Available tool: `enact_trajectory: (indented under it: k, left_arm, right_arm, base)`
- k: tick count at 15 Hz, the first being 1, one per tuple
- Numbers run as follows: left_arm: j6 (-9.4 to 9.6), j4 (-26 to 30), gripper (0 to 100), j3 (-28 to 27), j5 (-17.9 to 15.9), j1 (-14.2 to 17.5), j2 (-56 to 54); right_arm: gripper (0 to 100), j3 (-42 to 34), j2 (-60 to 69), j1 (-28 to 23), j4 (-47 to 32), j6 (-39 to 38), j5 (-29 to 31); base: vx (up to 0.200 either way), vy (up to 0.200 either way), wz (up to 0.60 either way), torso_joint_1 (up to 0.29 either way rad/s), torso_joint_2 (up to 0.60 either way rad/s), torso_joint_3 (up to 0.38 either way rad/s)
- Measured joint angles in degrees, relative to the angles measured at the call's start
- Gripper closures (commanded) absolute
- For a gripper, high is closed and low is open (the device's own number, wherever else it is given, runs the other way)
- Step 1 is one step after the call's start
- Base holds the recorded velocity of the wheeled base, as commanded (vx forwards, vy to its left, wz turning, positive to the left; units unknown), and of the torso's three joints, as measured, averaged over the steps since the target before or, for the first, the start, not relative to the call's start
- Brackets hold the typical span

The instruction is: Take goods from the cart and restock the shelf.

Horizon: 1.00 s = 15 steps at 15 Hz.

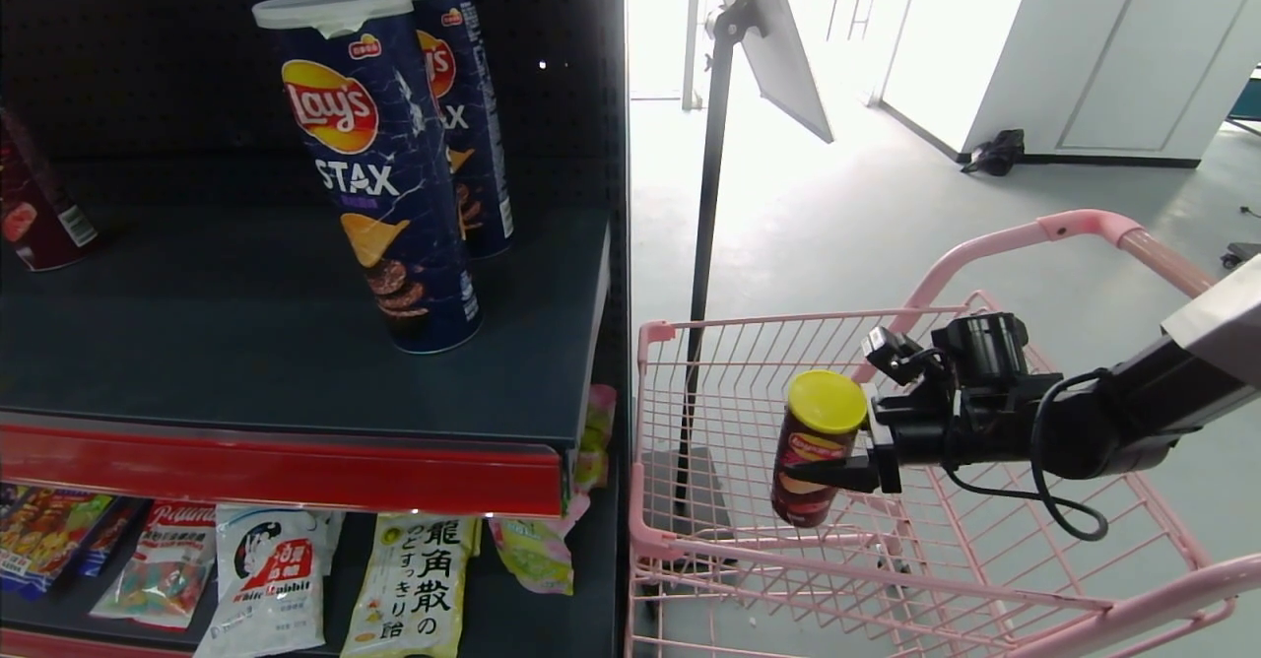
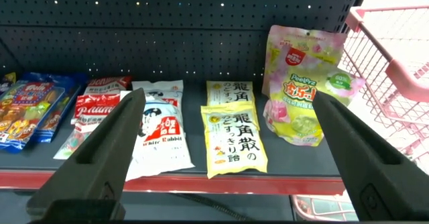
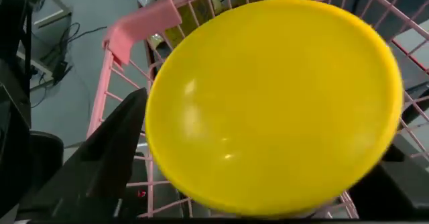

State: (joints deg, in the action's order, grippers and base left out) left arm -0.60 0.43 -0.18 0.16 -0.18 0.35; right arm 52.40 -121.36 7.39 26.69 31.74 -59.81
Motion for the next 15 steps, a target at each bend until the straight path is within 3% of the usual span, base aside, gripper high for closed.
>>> enact_trajectory:
  k: [9, 15]
  left_arm:
    - [0.0, 0.0, 0, 0.0, 0.0, 0.0, 0.0]
    - [0.0, 0.0, 0, 0.0, 0.0, 0.0, 0.0]
  right_arm:
    - [100, 0.5, 1.2, 0.6, -0.5, -0.5, 0.0]
    - [100, -0.5, 17.7, -1.6, -0.6, -8.5, -2.9]
  base:
    - [0.0, 0.0, 0.0, 0.0, 0.0, 0.0]
    - [0.0, 0.0, 0.0, 0.0, 0.0, 0.0]
